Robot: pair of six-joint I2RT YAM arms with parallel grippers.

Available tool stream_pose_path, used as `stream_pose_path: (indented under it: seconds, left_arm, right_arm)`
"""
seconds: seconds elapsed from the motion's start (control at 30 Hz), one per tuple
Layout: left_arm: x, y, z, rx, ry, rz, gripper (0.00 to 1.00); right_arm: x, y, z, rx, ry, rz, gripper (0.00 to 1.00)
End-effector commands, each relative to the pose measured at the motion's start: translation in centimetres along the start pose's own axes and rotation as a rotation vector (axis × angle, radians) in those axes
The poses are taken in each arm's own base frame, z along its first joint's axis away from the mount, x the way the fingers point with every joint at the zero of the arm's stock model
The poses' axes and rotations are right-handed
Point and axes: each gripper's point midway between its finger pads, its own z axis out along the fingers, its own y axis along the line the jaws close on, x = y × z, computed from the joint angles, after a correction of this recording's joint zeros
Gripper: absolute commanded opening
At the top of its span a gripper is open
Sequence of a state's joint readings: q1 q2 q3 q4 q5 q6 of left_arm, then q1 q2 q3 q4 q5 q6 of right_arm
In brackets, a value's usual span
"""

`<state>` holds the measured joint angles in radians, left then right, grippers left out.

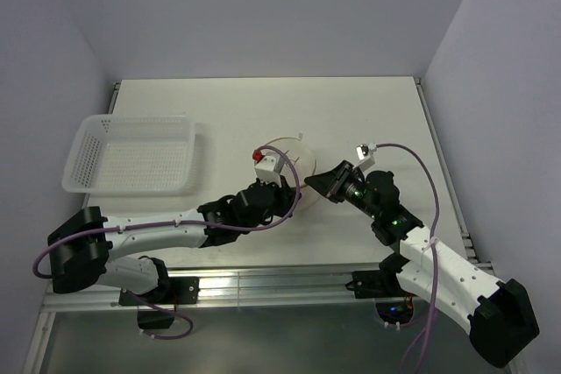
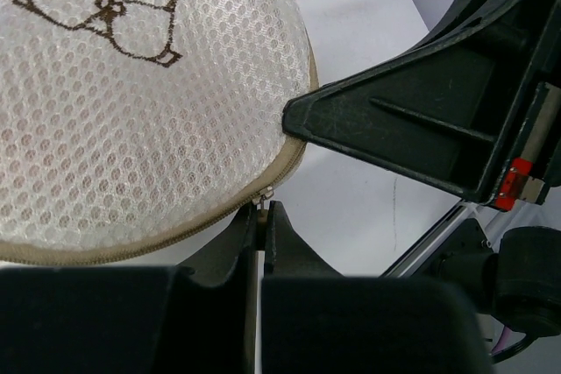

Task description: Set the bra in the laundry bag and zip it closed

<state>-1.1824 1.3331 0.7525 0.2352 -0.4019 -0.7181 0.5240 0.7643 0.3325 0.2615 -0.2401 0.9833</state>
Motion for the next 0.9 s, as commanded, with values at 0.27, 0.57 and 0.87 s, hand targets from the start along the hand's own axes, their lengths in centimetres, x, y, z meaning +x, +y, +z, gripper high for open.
stream_pose_path:
  seconds: [0.27,0.57,0.87]
  left_arm:
    - [-1.4,1.2,-1.7,-0.039,-0.051,0.021,0.00]
    - [-2.7,5.4,-3.9,-0.159,-0.086,0.058,0.00]
    - [-4.8,8.7,-6.7,-0.283,-0.148,0.088,0.00]
  right_arm:
    - [-1.3,-0.8,0.7,0.041,-0.035,-0.056,0.00]
    - [-4.3,-2.8,-0.1,0.101,-0.085,-0.115,0.00]
    - [-6.4,-3.8,0.2,0.125,-0.077,-0.142,0.00]
